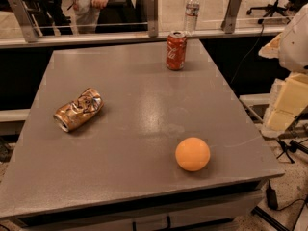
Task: Pick orange
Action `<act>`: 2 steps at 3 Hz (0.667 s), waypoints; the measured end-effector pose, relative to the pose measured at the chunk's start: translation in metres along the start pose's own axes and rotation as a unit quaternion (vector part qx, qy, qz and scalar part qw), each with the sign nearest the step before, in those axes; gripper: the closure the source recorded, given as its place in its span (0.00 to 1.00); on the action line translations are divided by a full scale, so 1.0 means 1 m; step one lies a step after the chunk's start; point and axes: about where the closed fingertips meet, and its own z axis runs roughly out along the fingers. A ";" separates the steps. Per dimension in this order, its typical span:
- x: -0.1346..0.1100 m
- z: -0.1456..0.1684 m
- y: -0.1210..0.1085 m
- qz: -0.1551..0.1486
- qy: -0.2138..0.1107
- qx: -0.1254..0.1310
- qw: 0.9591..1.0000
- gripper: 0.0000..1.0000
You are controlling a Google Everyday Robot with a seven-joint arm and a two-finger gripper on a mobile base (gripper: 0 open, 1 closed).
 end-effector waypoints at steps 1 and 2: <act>0.000 0.000 0.000 0.000 0.000 0.000 1.000 0.00; -0.013 0.005 0.006 -0.012 -0.021 -0.004 1.000 0.00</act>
Offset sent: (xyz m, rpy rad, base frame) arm -0.0040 0.0344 -0.0137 0.0812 0.0042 0.0829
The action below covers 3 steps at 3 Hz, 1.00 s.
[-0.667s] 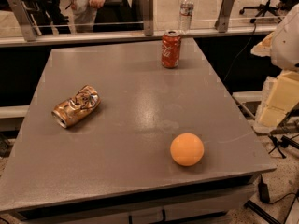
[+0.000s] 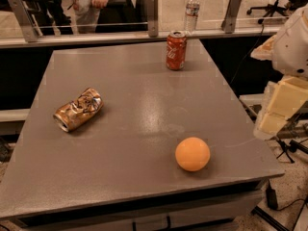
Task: Pick orange
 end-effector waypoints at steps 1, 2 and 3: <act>-0.017 0.012 0.016 -0.024 -0.031 -0.008 0.999 0.00; -0.031 0.031 0.036 -0.046 -0.059 -0.024 0.997 0.00; -0.044 0.051 0.055 -0.065 -0.079 -0.038 0.994 0.00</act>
Offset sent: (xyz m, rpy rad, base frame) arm -0.0343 0.0716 -0.0648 0.1563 0.0325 0.2109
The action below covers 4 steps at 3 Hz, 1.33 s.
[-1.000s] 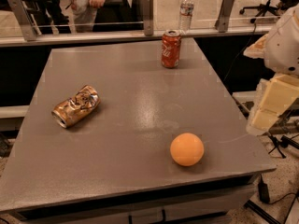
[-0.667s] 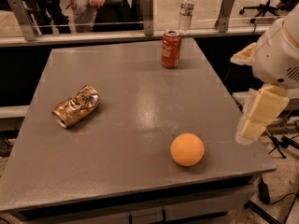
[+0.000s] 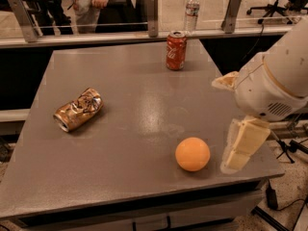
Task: Pick orange
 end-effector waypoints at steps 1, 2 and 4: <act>-0.011 0.021 0.012 -0.016 -0.016 -0.014 1.000 0.00; -0.018 0.040 0.020 -0.031 -0.028 -0.025 0.999 0.00; -0.021 0.064 0.028 -0.046 -0.036 -0.041 0.997 0.00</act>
Offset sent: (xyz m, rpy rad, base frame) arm -0.0110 0.0489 -0.0562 0.0639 0.0336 0.1329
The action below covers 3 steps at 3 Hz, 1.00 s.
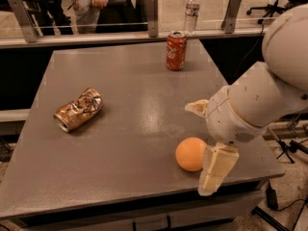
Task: Pick orange
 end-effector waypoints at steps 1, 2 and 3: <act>0.006 0.007 0.000 -0.002 0.003 -0.003 1.000 0.00; 0.012 0.013 0.001 -0.001 0.007 -0.008 1.000 0.14; 0.013 0.017 0.002 0.001 0.006 -0.015 1.000 0.38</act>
Offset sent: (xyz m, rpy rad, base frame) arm 0.0041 -0.0105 -0.0293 -0.0238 0.0359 0.0049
